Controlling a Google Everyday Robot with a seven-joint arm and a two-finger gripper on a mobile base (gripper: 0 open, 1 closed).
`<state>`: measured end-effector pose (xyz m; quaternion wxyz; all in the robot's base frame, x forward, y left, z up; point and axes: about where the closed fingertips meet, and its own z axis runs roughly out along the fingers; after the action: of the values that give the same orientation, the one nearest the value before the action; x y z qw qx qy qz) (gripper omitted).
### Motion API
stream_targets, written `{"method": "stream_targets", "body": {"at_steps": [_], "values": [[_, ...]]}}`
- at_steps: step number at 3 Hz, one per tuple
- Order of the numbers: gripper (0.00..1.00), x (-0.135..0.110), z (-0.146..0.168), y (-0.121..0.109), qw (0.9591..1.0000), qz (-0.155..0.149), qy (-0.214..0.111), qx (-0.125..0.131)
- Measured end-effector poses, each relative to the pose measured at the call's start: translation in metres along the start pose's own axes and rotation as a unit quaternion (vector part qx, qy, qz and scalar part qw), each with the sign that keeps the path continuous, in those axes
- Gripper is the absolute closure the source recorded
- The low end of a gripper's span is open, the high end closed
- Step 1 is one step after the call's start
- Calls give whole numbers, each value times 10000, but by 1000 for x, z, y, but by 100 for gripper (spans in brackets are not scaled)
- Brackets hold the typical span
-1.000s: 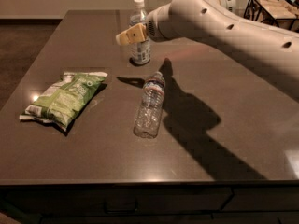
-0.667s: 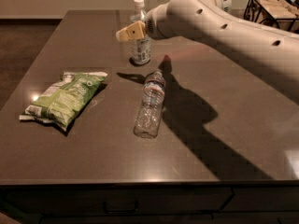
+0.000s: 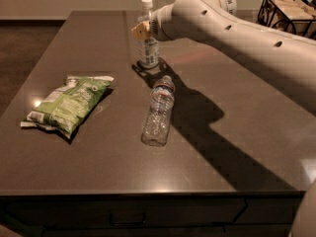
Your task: Knock blue plastic bottle over
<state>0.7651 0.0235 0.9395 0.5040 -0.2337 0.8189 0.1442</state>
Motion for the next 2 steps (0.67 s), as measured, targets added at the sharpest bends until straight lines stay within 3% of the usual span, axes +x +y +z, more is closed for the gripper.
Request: {"method": "stream_targets", "body": {"at_steps": [1,2], "values": [[65,-2,4,2,10000,22,-26,-35],[88,-25,-17,-3,9999,-159,29,10]]}}
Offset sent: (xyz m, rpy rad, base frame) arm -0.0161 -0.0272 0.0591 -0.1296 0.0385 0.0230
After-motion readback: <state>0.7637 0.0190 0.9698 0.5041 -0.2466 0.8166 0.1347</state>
